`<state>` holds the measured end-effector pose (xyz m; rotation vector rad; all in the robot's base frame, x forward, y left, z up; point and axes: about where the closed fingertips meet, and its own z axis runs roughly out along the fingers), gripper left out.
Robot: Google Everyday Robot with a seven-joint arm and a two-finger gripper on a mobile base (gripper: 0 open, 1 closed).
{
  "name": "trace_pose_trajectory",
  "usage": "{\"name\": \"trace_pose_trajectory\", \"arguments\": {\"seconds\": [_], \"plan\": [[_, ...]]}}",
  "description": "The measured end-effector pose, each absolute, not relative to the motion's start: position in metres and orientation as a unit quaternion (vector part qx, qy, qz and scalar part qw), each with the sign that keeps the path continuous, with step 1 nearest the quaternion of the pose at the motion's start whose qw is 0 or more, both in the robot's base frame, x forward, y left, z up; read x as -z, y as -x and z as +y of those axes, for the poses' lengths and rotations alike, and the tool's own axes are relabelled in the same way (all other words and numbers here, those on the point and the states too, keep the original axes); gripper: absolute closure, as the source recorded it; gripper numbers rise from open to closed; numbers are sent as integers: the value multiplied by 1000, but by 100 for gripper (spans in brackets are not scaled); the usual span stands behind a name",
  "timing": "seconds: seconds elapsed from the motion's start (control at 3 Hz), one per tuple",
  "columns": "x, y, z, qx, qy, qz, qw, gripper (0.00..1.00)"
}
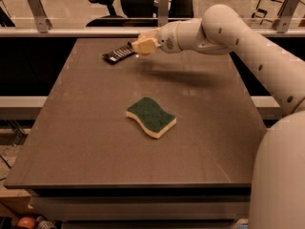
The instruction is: Move orange near rxbar chocolate
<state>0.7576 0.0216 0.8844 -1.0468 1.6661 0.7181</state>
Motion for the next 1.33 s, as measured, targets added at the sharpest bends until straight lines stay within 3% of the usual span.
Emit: {"name": "trace_pose_trajectory", "arguments": {"seconds": [0.67,1.0,1.33], "plan": [[-848,-774,42,-306,417,690,506,100],[-847,-774,45,-308,418,690,505,82],[-846,-773,48,-310,419,689,504,58]]}}
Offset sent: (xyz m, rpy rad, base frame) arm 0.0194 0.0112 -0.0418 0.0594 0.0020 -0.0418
